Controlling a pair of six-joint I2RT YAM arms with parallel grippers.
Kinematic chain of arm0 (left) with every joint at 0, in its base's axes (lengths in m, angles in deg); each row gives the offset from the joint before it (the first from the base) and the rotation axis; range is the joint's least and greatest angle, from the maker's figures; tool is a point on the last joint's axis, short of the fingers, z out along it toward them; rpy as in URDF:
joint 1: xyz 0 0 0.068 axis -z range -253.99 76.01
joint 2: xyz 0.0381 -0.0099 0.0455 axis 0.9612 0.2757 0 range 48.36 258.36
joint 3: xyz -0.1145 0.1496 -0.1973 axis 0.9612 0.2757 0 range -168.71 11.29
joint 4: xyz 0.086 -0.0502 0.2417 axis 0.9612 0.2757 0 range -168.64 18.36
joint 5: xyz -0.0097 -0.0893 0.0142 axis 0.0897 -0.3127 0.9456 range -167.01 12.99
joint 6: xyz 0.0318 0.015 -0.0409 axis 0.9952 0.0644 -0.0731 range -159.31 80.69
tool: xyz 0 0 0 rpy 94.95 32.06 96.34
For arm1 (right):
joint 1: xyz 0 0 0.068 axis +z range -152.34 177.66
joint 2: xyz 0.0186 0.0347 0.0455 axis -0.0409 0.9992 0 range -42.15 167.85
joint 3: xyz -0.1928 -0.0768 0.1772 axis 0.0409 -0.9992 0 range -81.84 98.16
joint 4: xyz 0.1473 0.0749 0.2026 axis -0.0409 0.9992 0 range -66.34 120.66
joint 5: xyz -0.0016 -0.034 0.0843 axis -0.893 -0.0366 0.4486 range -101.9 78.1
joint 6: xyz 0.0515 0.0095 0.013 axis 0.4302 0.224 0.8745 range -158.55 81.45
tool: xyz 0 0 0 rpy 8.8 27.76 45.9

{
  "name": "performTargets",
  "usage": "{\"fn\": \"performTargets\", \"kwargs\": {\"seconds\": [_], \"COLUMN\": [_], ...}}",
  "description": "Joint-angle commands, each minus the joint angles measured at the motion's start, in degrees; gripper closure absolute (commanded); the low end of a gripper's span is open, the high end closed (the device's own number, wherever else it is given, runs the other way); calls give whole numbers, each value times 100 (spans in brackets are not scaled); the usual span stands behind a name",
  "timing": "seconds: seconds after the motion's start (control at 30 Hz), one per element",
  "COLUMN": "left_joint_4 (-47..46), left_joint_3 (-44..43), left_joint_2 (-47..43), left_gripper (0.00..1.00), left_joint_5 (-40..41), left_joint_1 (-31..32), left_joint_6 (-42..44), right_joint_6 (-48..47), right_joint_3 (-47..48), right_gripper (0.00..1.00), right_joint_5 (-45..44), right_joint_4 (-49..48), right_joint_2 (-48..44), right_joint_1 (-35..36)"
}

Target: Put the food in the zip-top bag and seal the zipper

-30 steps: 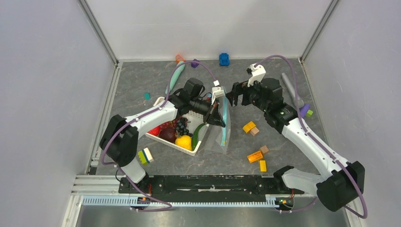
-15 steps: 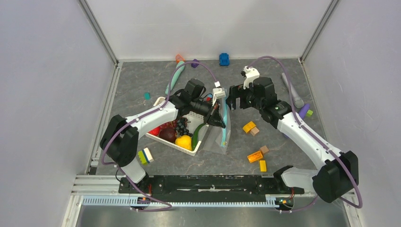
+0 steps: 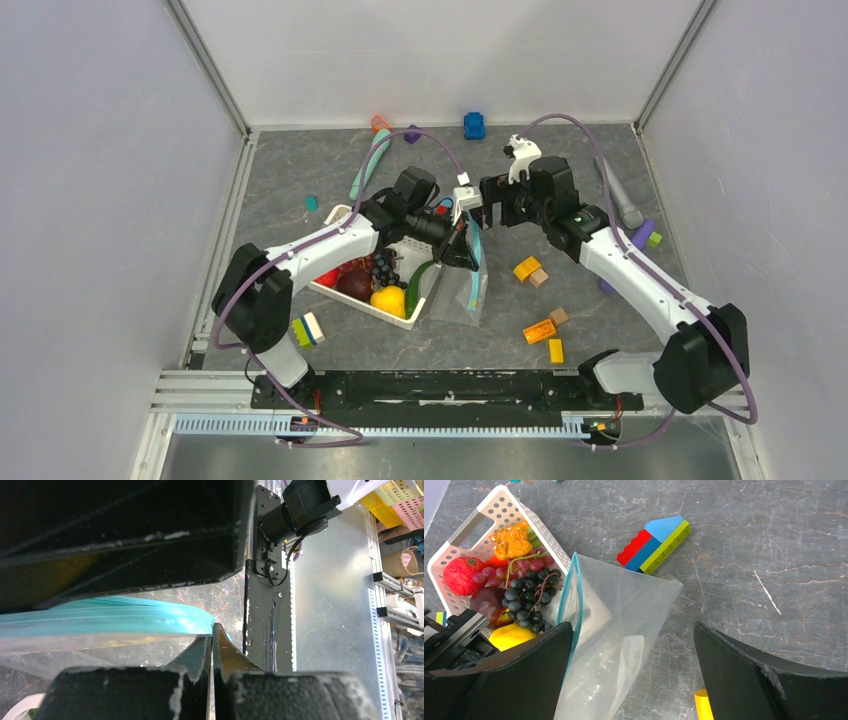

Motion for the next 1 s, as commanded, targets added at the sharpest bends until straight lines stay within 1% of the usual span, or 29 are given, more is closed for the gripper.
{"fn": "performTargets", "kwargs": {"seconds": [0.0,0.13,0.23,0.3,0.47,0.53,0.63,0.73,0.77,0.83,0.97], "left_joint_4": [15,11,15,16,15,15,15,15,15,15,15], "left_joint_3": [-207,-237,-291,-286,-260,-261,-269,-286,-295,-296,-269], "left_joint_2": [-94,-74,-45,-57,-65,-61,-36,20,26,29,39], "left_gripper": [98,98,98,98,98,98,98,98,98,98,98], "left_joint_5": [79,98,105,114,224,283,309,317,354,442,588], "left_joint_1": [51,50,59,60,60,60,69,78,86,94,113], "left_joint_6": [301,280,246,257,225,205,184,162,139,105,95], "right_joint_6": [51,-60,-59,-35,69,155,341,544,590,694,840], "right_joint_3": [237,222,121,93,67,68,79,23,-7,-50,-93], "right_gripper": [6,16,32,37,41,45,51,61,63,65,65], "right_joint_5": [453,332,236,208,-96,-113,-55,196,307,461,628], "right_joint_4": [-38,130,155,204,326,317,214,-75,-173,-346,-553], "right_joint_2": [120,72,22,21,37,60,137,218,234,277,337], "right_joint_1": [20,17,19,20,19,20,26,18,12,20,20]}}
